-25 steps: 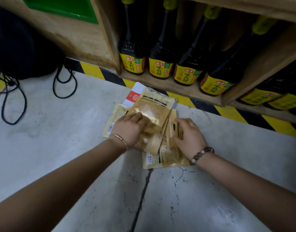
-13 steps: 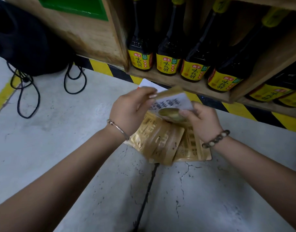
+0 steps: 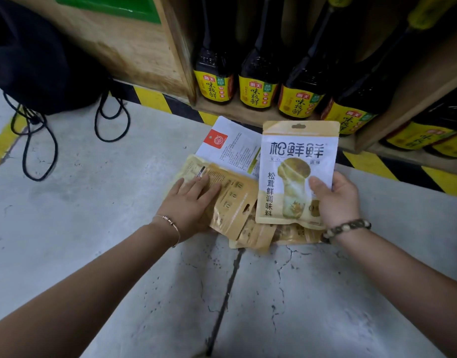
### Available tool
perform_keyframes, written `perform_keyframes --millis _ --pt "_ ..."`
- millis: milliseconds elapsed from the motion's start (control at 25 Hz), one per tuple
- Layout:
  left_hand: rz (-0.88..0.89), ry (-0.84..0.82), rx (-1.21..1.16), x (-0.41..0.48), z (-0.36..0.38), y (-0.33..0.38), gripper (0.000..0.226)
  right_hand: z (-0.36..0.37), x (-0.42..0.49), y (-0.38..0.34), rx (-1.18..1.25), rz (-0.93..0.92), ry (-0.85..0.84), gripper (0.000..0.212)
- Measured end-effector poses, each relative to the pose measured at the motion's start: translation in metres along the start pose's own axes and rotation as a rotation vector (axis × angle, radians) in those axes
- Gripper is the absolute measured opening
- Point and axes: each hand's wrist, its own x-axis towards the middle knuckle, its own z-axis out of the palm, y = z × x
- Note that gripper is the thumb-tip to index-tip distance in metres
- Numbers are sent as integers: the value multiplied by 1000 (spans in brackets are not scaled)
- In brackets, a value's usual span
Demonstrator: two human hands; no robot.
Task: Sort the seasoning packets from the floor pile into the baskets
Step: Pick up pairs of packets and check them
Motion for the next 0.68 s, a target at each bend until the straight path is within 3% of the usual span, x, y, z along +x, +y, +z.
perform_keyframes --millis 160,240,320,400,440,480,560,680 --pt "137 15 -73 -6 -21 -8 72 -3 -2 4 23 63 54 16" --pt "195 247 -101 -13 -32 0 45 -4 -2 4 44 86 98 16" --pt "-5 498 -275 -17 -44 10 32 -6 -3 3 28 105 103 15" --pt "-384 646 -745 -16 -58 18 16 -7 -5 1 58 140 53 15" --pt "-475 708 -991 -13 -65 22 7 -6 -7 0 84 167 15 16" --pt "-485 725 -1178 -9 -72 26 9 -4 -10 -2 94 196 -27 16" --pt "-418 571 -1421 -2 -80 40 18 3 -17 -6 99 247 -124 13" --pt "-478 408 -1420 6 -79 69 24 12 -31 -12 237 347 -280 16"
